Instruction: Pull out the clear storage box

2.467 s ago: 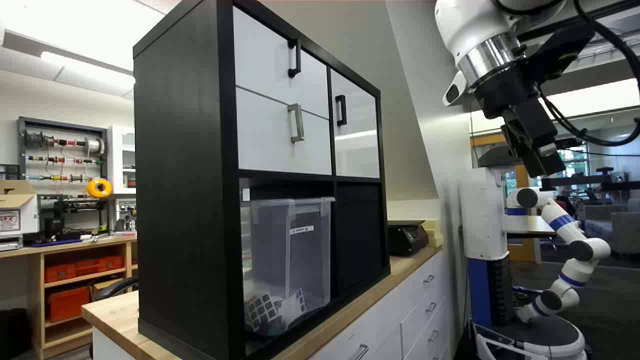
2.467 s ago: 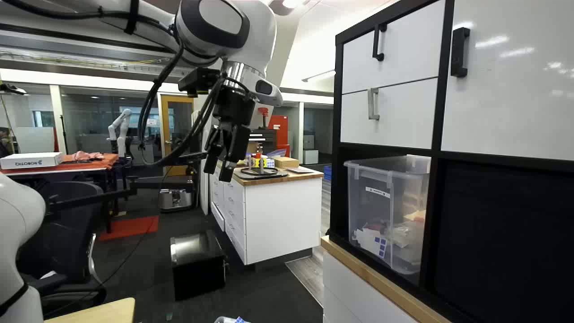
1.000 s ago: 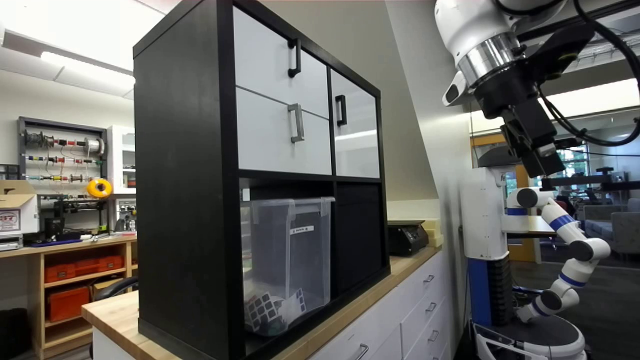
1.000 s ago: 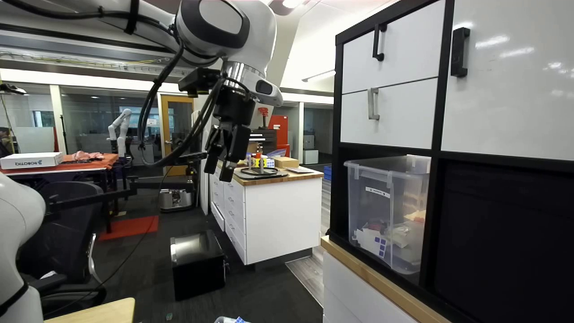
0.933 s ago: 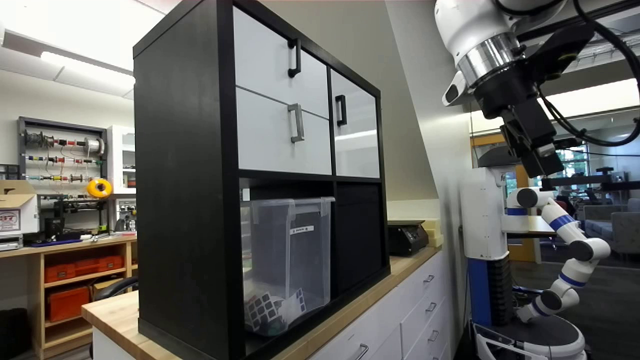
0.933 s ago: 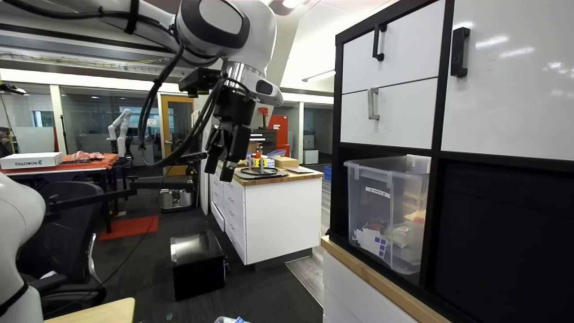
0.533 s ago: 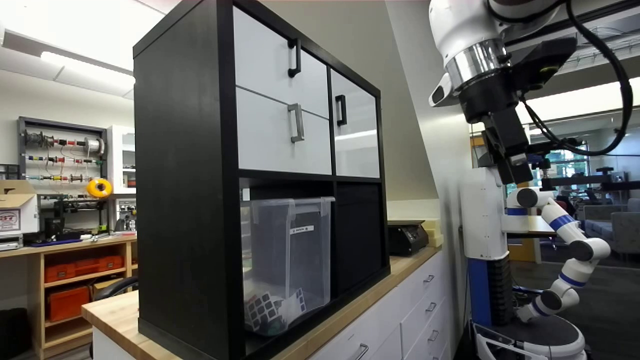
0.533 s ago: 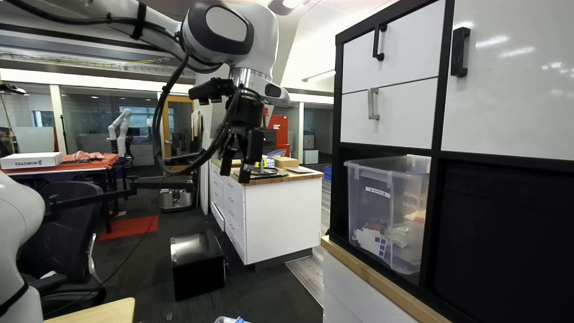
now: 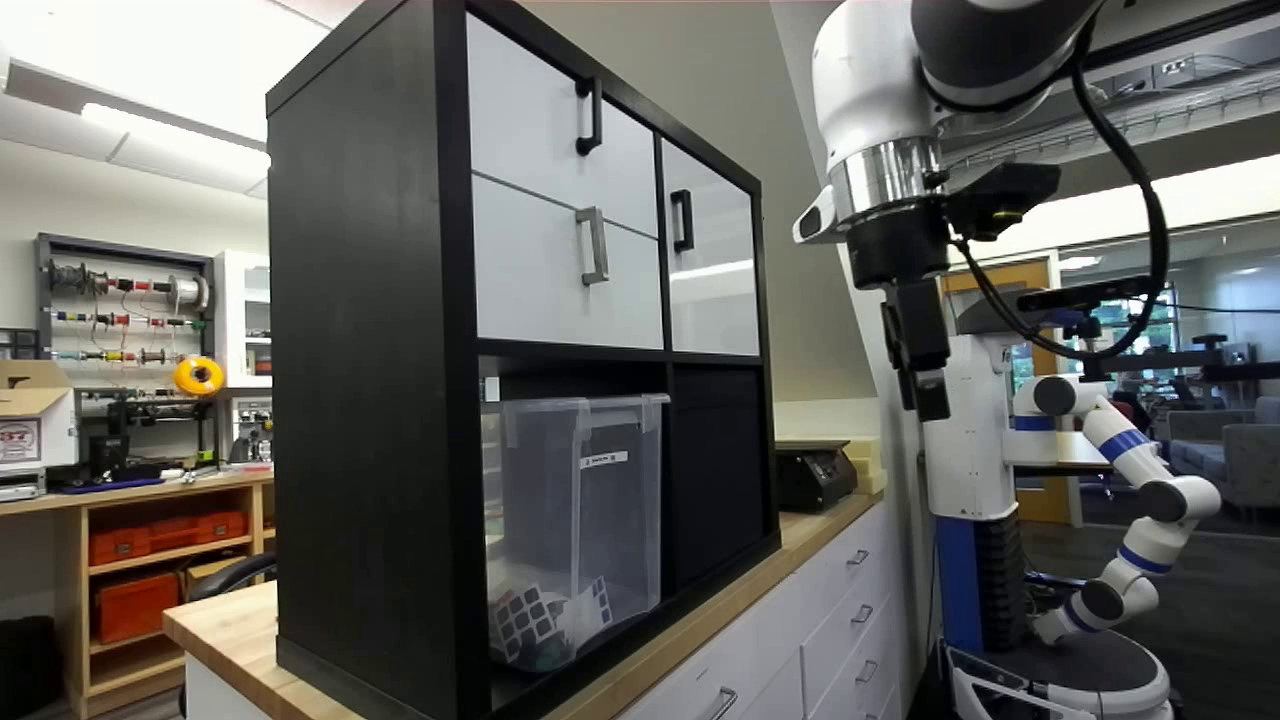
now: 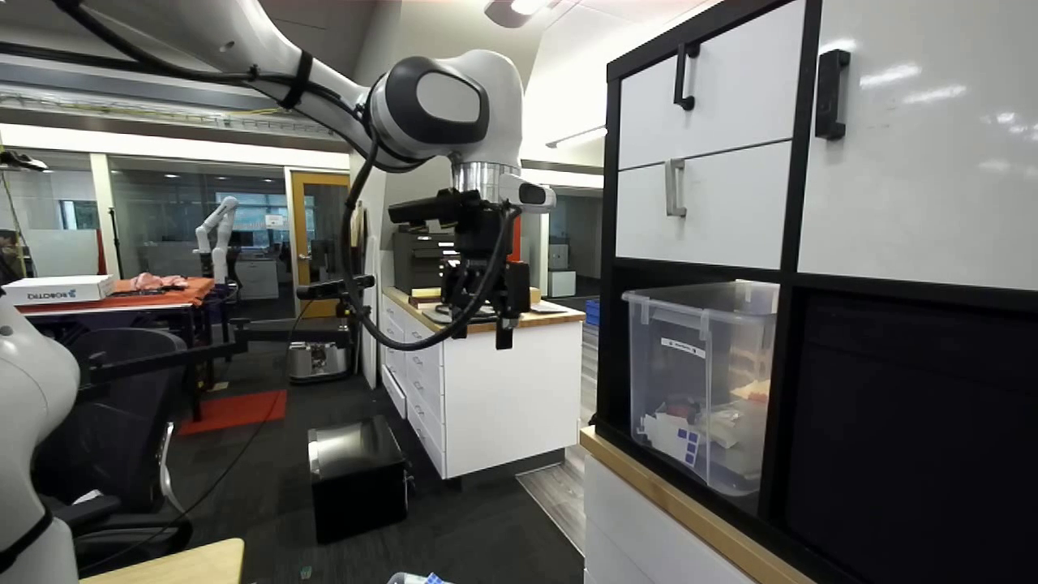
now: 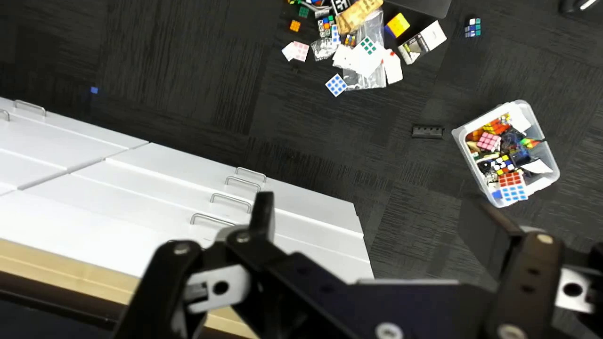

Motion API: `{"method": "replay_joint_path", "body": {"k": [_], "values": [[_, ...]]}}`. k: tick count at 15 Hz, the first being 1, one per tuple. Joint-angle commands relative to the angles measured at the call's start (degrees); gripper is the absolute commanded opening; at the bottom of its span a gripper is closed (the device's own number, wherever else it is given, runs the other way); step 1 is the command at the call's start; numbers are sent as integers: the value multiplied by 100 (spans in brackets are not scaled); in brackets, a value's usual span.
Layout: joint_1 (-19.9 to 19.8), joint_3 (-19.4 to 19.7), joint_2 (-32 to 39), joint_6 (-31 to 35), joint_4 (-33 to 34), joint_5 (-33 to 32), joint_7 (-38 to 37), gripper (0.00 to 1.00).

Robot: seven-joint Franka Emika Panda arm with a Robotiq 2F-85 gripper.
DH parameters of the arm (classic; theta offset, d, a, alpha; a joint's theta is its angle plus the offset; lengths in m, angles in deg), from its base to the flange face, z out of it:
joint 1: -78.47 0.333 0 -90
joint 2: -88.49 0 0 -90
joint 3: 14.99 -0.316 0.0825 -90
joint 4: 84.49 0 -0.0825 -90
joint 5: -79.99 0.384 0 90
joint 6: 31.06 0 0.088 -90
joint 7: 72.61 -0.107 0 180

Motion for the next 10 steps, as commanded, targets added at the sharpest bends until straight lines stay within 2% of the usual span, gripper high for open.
{"method": "replay_joint_path", "body": {"k": [1, 6, 10], "values": [[11, 53, 470, 470, 399, -142, 274, 100], [-7, 73, 1005, 1002, 941, -136, 567, 100], [-25, 76, 1346, 1182, 1358, -119, 756, 100]]}}
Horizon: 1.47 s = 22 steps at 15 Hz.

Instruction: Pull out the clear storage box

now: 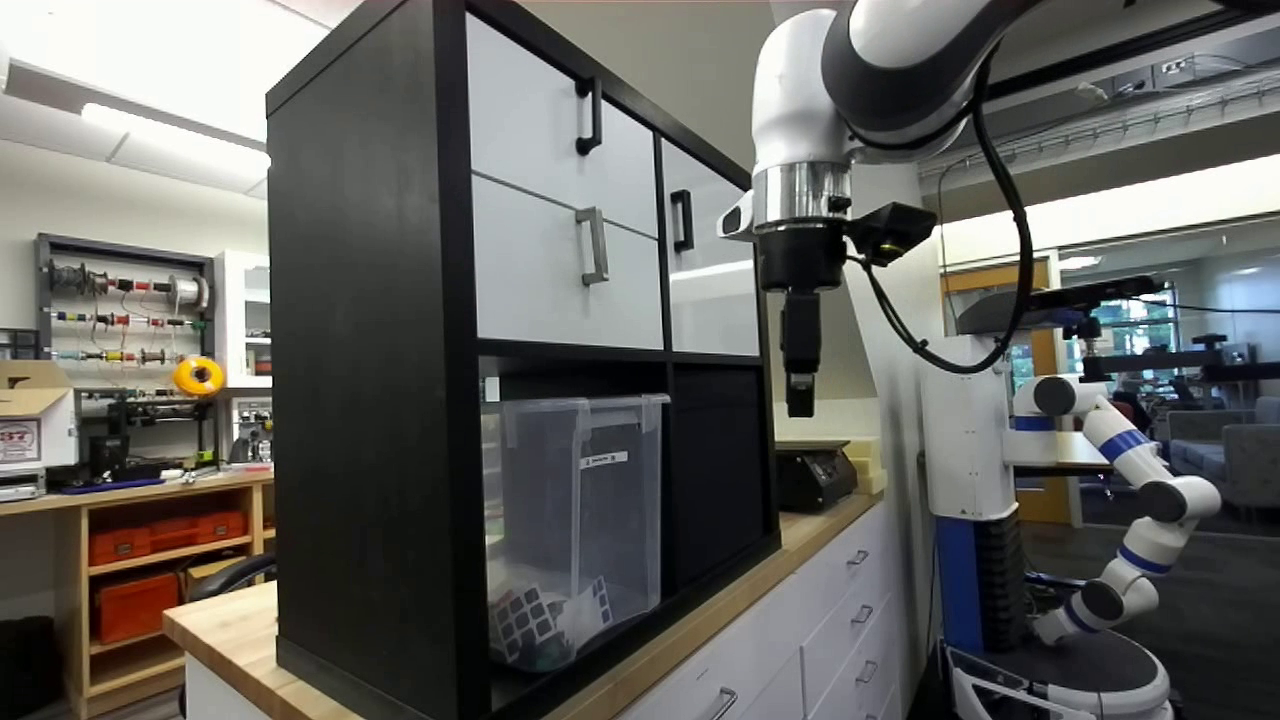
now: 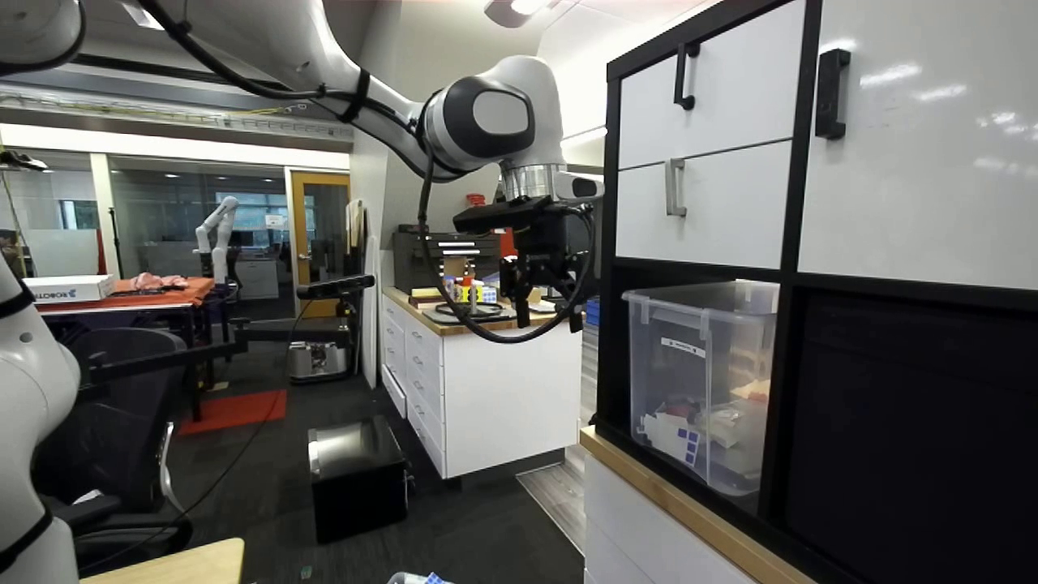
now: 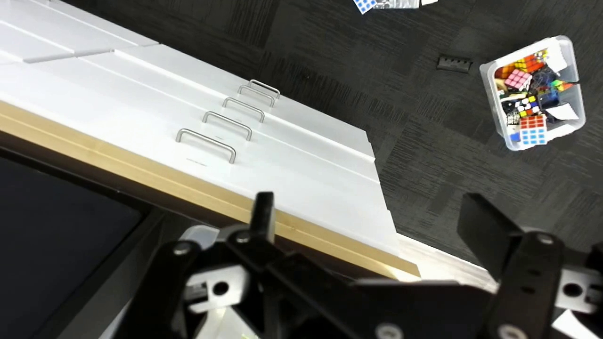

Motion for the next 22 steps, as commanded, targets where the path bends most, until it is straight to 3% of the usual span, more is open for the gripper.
{"method": "replay_joint_path", "body": {"k": [1, 14, 22], "values": [[-3, 0, 89, 10, 117, 0, 38, 100], [-5, -7, 170, 8, 175, 4, 44, 100], [47, -122, 160, 1144, -273, -272, 63, 100]]}}
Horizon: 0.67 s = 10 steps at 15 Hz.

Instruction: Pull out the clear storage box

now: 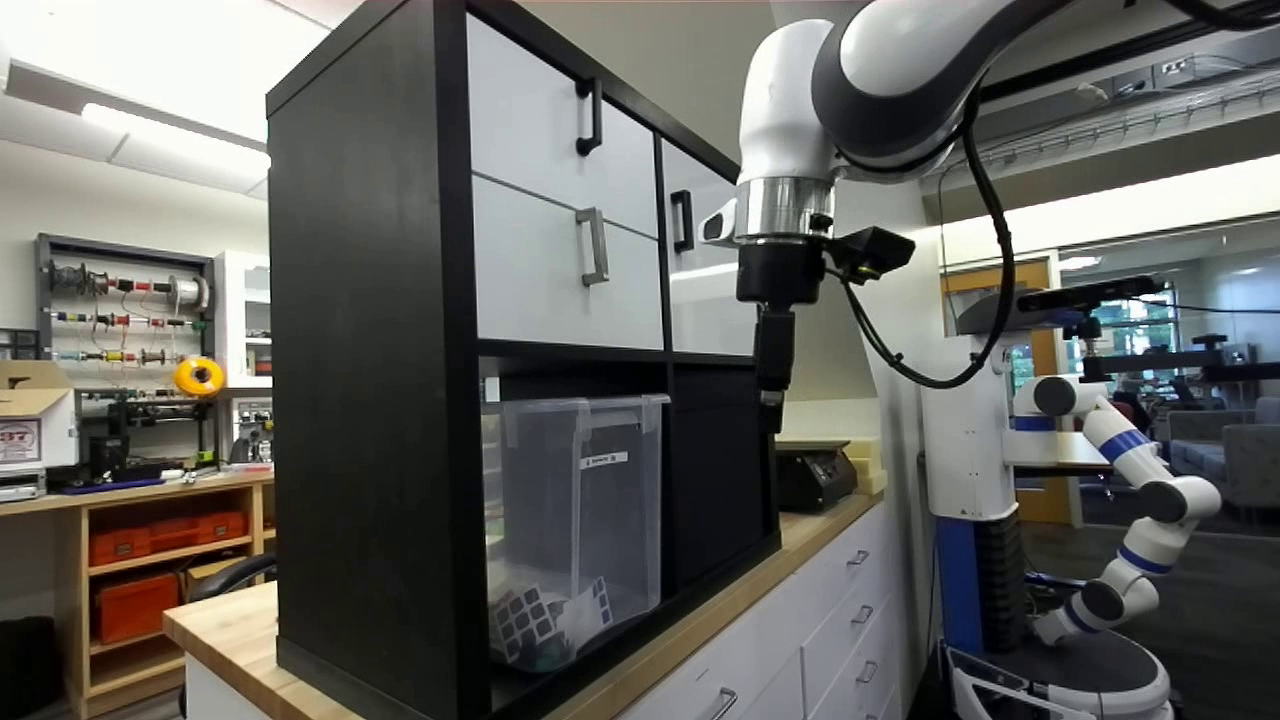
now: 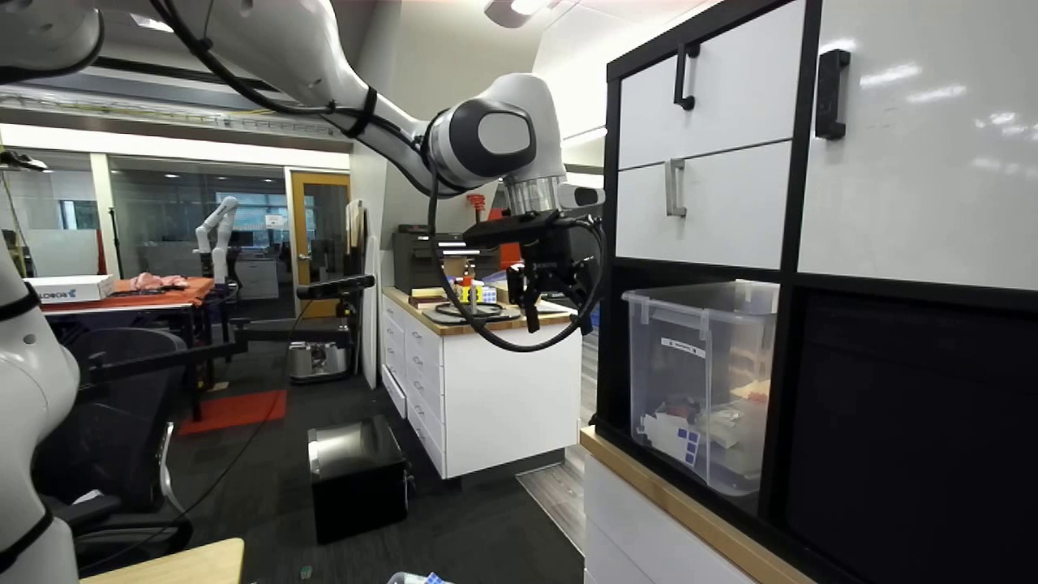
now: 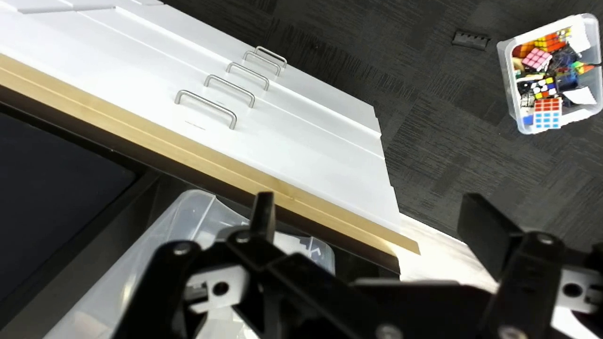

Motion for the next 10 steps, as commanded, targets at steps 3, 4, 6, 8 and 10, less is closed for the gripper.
{"method": "replay_joint_path", "body": {"k": [3, 4, 6, 8, 10], "values": [[-1, -4, 67, 865, -210, -316, 141, 100], [-11, 6, 115, 997, -192, -374, 178, 100], [-35, 31, 234, 1244, -120, -486, 217, 100], [-60, 69, 354, 1479, -58, -537, 320, 100], [-86, 108, 459, 1752, -8, -570, 498, 100]]}}
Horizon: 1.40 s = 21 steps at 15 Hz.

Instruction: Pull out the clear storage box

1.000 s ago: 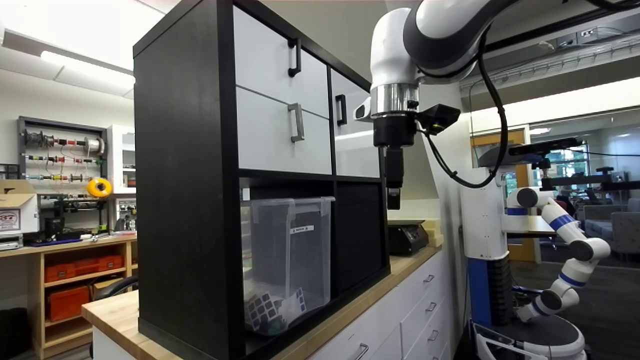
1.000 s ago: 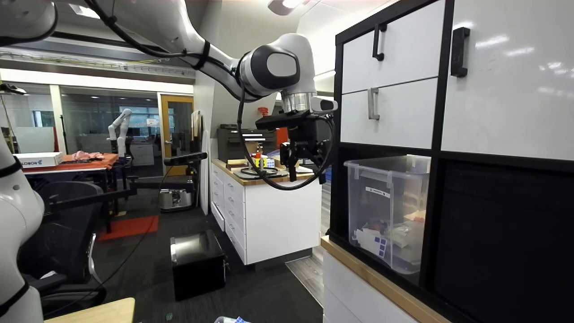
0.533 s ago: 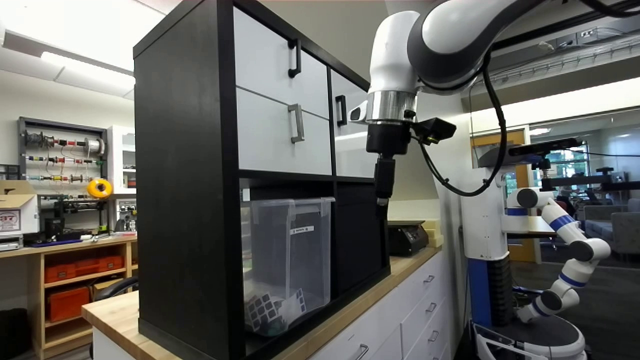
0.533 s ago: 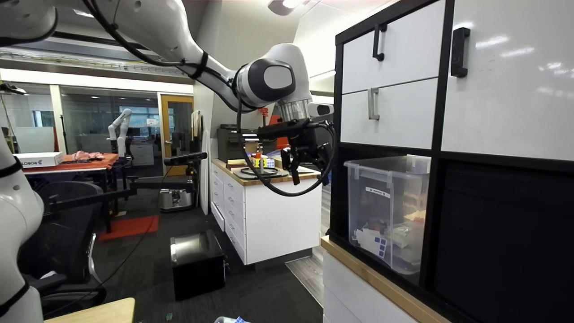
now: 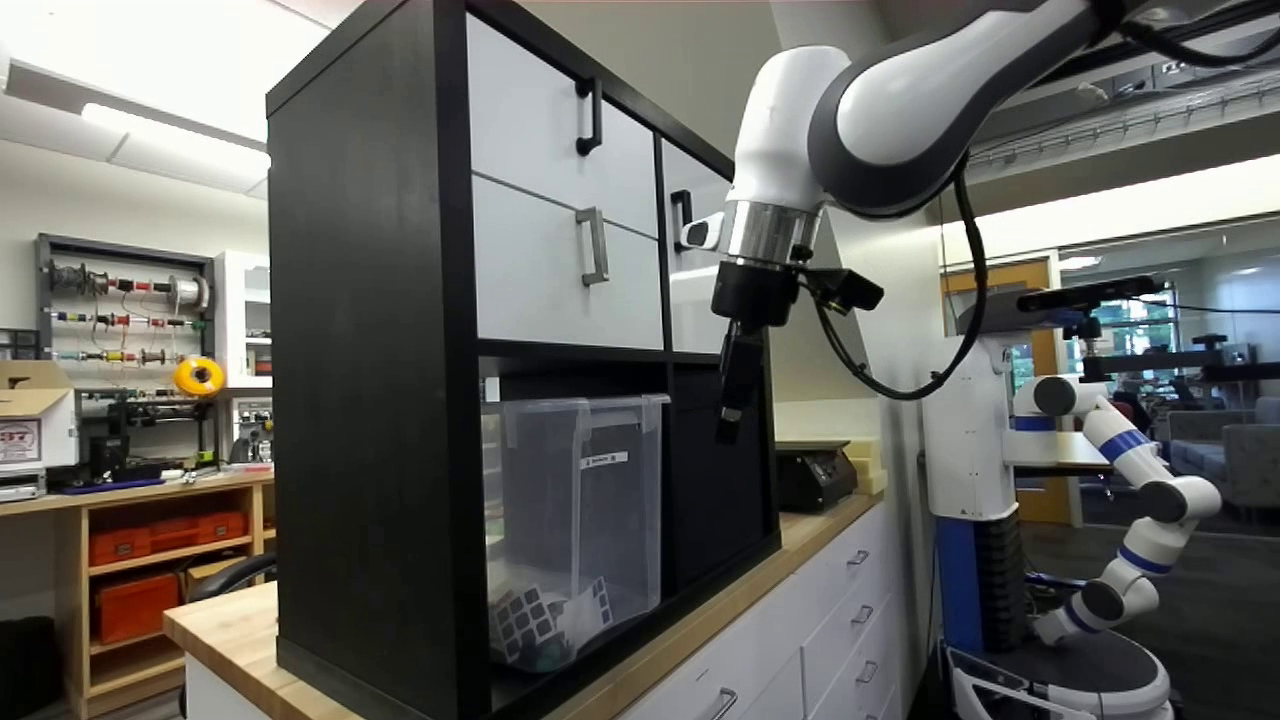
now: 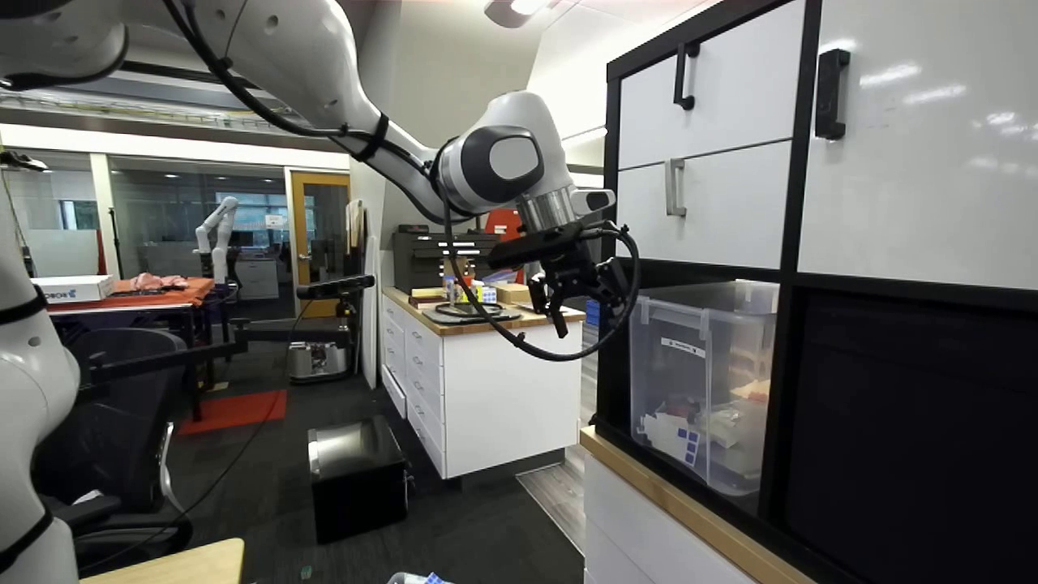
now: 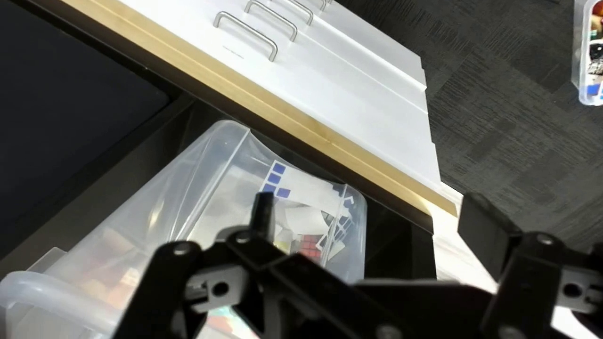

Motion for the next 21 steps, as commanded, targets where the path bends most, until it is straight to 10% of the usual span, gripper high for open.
{"method": "replay_joint_path", "body": {"k": [1, 21], "values": [[-80, 70, 205, 491, 138, -112, 362, 100], [-23, 12, 440, 2257, 209, 1229, 3762, 100]]}}
